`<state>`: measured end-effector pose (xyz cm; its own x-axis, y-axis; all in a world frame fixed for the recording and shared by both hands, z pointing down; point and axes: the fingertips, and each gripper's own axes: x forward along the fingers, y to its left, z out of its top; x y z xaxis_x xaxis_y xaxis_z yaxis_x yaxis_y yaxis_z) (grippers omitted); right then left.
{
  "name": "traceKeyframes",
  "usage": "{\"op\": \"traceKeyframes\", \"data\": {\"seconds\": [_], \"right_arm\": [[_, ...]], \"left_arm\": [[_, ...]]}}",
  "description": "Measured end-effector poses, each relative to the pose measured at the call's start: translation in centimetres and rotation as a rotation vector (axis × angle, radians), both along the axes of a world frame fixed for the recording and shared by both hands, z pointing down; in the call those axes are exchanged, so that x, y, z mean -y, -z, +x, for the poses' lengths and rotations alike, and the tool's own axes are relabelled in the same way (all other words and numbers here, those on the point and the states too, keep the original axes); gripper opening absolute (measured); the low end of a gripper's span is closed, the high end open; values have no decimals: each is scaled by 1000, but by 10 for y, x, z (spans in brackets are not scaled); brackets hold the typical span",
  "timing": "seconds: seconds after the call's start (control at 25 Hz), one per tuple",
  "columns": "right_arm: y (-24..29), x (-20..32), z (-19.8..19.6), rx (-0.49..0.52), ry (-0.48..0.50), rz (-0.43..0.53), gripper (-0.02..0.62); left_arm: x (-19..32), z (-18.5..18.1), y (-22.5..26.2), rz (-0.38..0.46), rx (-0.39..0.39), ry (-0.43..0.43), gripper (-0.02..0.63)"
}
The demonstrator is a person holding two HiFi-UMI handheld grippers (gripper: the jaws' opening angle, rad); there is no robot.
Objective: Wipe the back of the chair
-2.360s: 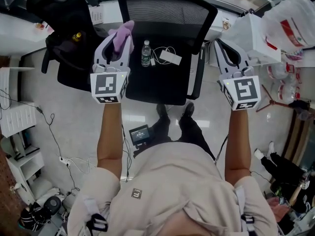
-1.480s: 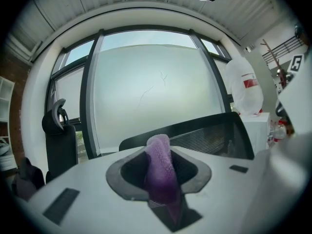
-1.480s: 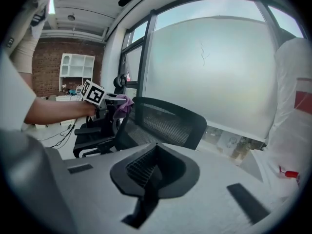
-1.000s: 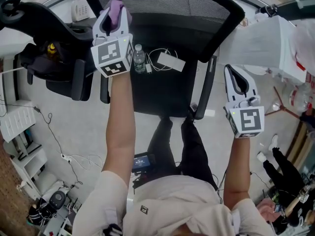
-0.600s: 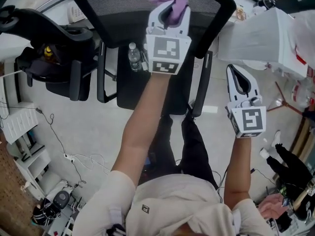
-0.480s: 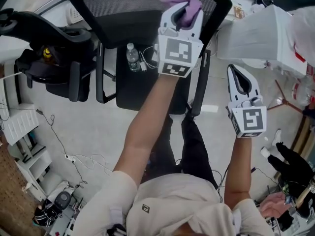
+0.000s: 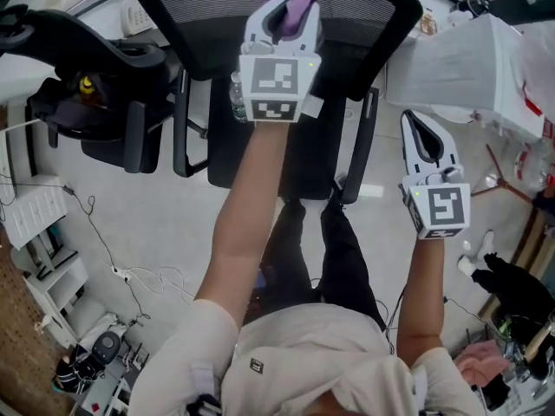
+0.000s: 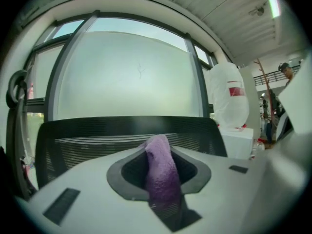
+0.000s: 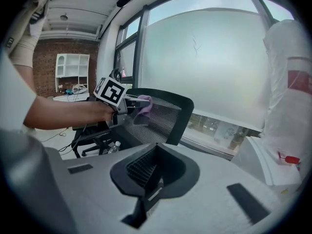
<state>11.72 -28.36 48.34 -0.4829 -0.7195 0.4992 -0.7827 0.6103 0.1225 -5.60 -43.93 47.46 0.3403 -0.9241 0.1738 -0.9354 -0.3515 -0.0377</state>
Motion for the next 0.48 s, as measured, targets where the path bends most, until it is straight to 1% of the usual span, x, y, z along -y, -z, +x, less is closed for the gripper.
{"op": "traceKeyframes", "data": {"seconds": [0.2, 0.28, 0.36, 0.4, 0.48], "right_arm": [[-5, 2, -35, 0, 51, -2, -5], [-8, 3, -49, -3, 71, -6, -5], [-10, 3, -61, -7, 87, -10, -5], [-11, 3, -67, -8, 93, -12, -5], [-12, 2, -75, -9, 102, -13, -5]], "left_arm": [[-2, -152, -10, -42, 30, 256, 104], [-6, -204, -8, -45, 34, 337, 104], [-10, -236, -6, -42, 41, 382, 104], [-11, -244, -5, -40, 46, 391, 104], [-12, -250, -3, -36, 54, 389, 104]]}}
